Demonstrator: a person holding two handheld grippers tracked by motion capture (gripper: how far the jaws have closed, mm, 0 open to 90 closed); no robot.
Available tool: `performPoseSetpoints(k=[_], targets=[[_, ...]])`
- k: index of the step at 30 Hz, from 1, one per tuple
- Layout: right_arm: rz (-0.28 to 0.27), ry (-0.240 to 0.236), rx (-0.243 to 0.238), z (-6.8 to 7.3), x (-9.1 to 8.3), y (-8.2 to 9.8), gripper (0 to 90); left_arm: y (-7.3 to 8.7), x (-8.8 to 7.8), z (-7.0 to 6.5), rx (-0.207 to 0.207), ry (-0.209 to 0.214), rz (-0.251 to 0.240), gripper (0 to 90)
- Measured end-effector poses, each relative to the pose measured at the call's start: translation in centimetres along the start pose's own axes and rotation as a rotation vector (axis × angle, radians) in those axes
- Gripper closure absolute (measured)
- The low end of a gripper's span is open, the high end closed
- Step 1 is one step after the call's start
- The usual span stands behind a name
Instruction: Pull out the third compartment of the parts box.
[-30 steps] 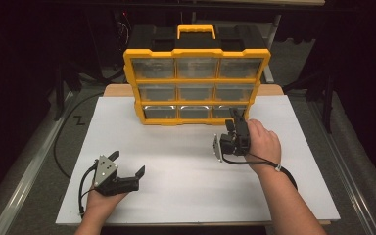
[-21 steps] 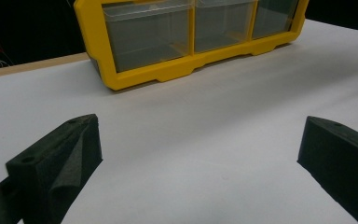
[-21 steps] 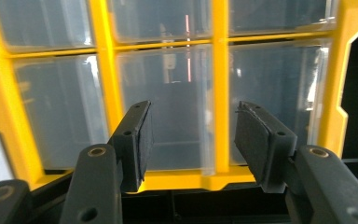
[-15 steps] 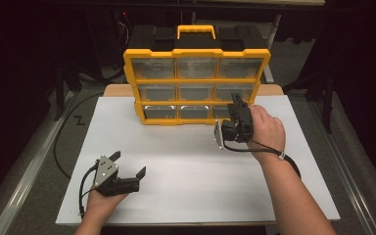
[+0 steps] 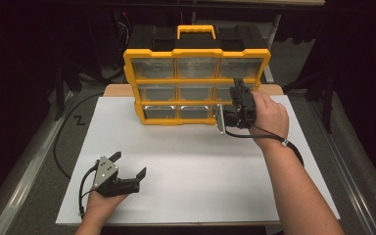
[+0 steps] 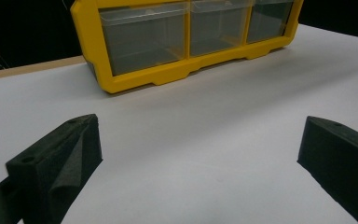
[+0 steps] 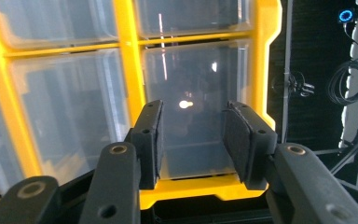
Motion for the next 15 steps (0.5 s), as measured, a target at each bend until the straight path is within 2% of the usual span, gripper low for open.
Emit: performPoseSetpoints(k=[5, 15], targets=[[0.005, 0.016, -0.008, -1.2, 1.0, -0.2, 62.8, 0.0, 0.0, 0.0, -0.003, 0.005, -0.002, 0.5], [0.021, 0.035, -0.010, -2.4, 2.7, -0.1, 66.7, 0.0, 0.0, 0.0, -0.006, 0.008, -0.001, 0.5]])
Point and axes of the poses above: each handheld gripper's, and its own axes: x roughly forward along the jaws, y roughly out of its underside, z roughly to its left, the point moved 5 cm from there along x, roughly forward along the jaws, and after that the axes turned 9 degrees about x, right-handed, at the moved point
